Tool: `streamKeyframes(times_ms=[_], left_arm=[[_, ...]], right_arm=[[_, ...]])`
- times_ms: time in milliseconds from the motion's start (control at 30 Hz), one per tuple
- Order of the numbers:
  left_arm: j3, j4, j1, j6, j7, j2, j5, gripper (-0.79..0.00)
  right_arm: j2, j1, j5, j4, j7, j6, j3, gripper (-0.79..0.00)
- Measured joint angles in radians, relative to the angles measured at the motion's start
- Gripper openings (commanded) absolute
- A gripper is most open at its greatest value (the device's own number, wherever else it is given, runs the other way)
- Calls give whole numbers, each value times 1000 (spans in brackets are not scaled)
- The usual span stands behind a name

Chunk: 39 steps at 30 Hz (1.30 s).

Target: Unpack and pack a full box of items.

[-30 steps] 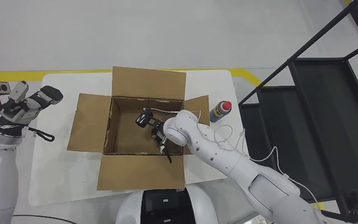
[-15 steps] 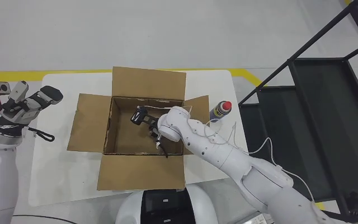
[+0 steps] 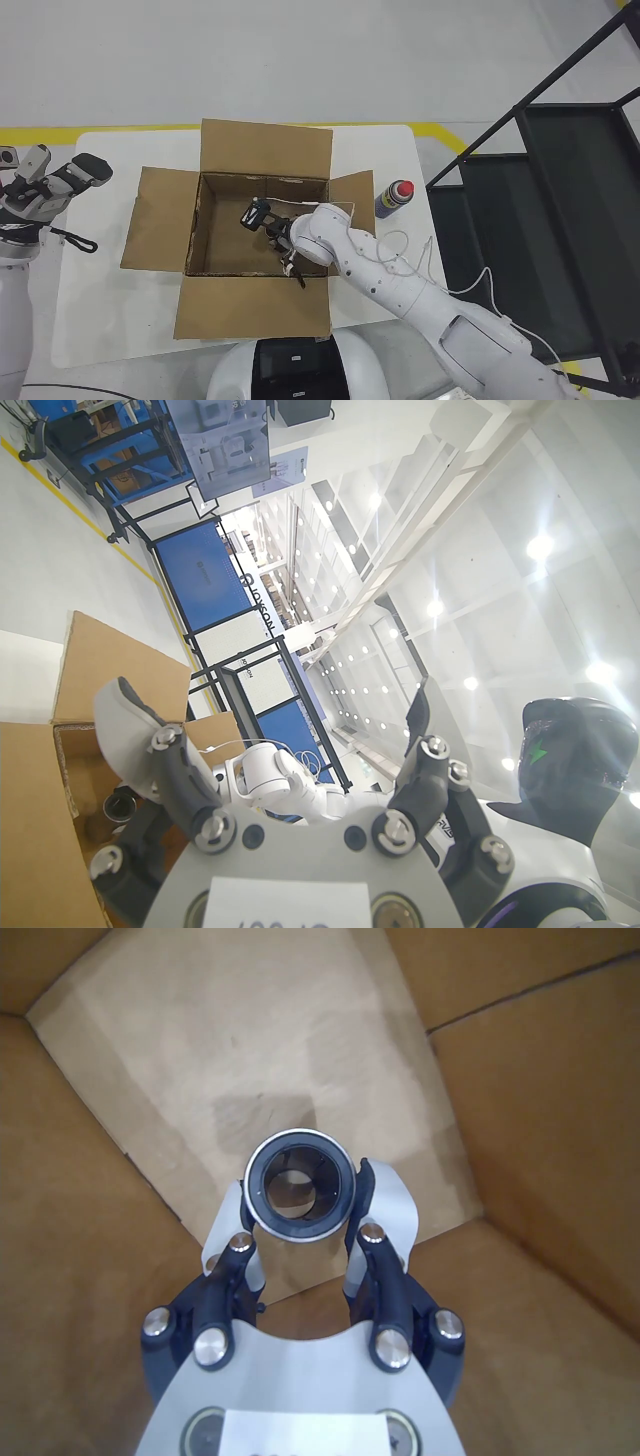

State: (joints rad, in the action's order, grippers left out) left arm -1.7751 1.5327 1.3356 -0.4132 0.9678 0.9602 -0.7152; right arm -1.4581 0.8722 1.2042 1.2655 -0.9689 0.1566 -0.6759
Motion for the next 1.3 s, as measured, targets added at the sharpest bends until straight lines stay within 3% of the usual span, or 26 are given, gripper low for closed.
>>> streamKeyframes(times_ms=[300,533,567,600,633,667,700,1067,1300], left_arm=[[0,0,0,0,0,0,0,0],[0,0,0,0,0,0,0,0],[0,0,0,0,0,0,0,0],[0,0,0,0,0,0,0,0],[0,0,0,0,0,0,0,0],[0,0,0,0,0,0,0,0],[0,0,0,0,0,0,0,0],[0,0,0,0,0,0,0,0],[0,0,0,0,0,0,0,0]], right_arm=[[18,50,28,86,-29,16,-43,0],[8,25,8,29,-35,46,-41,0],[6,20,5,20,-33,49,-37,-58],[3,15,2,11,-30,52,-34,-397],[0,9,0,0,-26,53,-30,-545],[-2,4,-1,-8,-24,54,-27,-628],[-5,0,-1,-16,-24,55,-25,-785],[-18,-14,-20,-34,-71,69,-15,-785],[8,41,25,126,-62,106,-62,-785]])
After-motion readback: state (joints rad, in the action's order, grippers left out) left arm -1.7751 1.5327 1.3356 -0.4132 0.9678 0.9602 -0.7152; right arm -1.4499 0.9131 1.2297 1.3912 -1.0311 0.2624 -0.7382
